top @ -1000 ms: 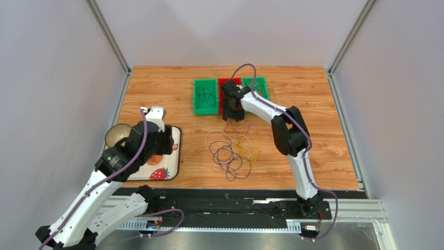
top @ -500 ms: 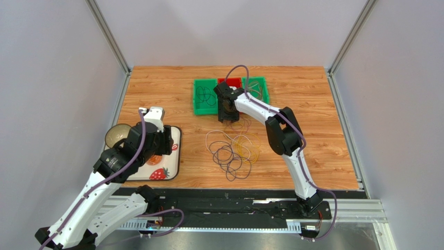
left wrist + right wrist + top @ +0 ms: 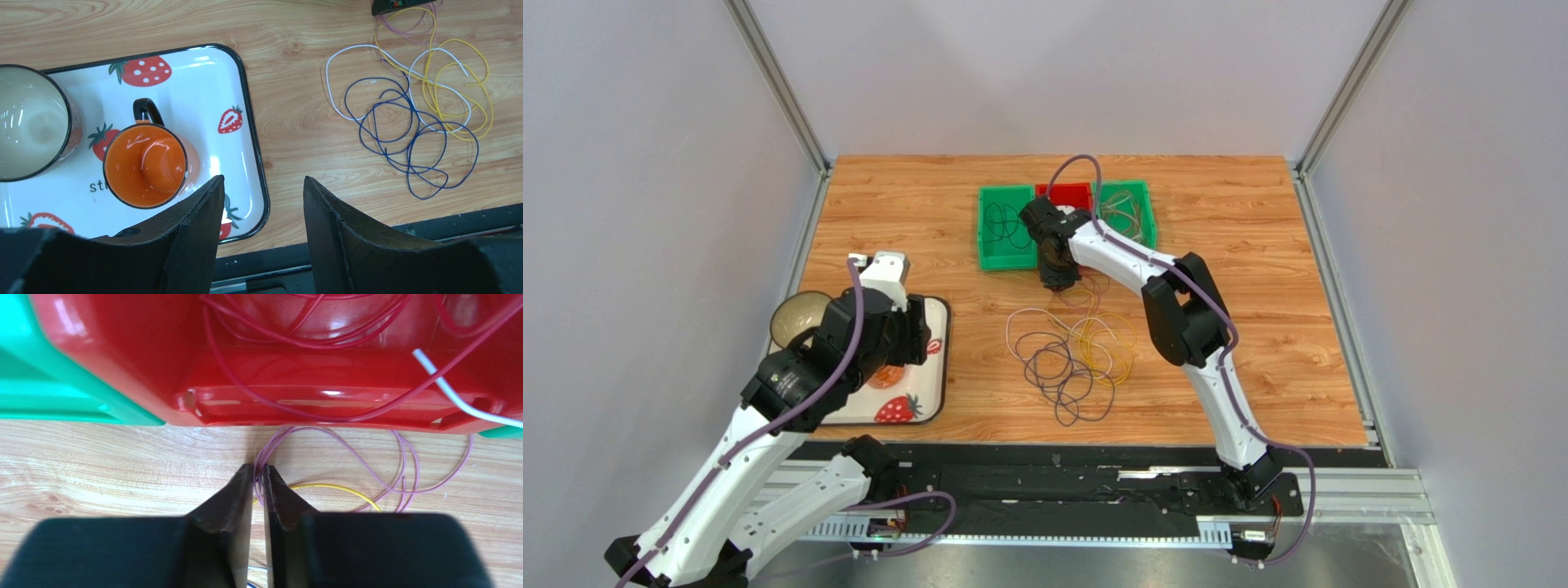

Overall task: Untangle the cables
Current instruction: Untie the cable.

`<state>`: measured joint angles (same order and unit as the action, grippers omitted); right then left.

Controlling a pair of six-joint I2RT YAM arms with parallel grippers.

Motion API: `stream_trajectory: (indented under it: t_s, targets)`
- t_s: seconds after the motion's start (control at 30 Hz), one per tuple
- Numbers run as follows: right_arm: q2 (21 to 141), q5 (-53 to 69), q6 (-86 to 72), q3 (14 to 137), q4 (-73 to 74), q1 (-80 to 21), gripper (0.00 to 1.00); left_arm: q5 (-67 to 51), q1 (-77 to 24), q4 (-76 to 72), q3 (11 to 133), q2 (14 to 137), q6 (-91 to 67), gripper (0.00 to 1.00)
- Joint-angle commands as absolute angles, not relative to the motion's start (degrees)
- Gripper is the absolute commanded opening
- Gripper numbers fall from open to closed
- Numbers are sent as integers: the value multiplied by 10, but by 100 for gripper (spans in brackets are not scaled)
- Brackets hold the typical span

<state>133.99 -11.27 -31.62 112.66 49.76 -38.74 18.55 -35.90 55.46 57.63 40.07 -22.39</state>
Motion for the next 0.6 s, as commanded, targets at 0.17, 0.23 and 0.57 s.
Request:
stream_trajectory:
  t_s: [0.17,0.23,0.57]
  targets:
    - [1361,-113,-308,1139,504,-403,0,189,-359,538,572,399,-219,59]
    - [1355,-104,-308,1138,502,-403,0,190,-360,539,572,400,-219,59]
    - [1260,-10,-295,1107,433,-424,0,199,-360,542,573,410,-222,59]
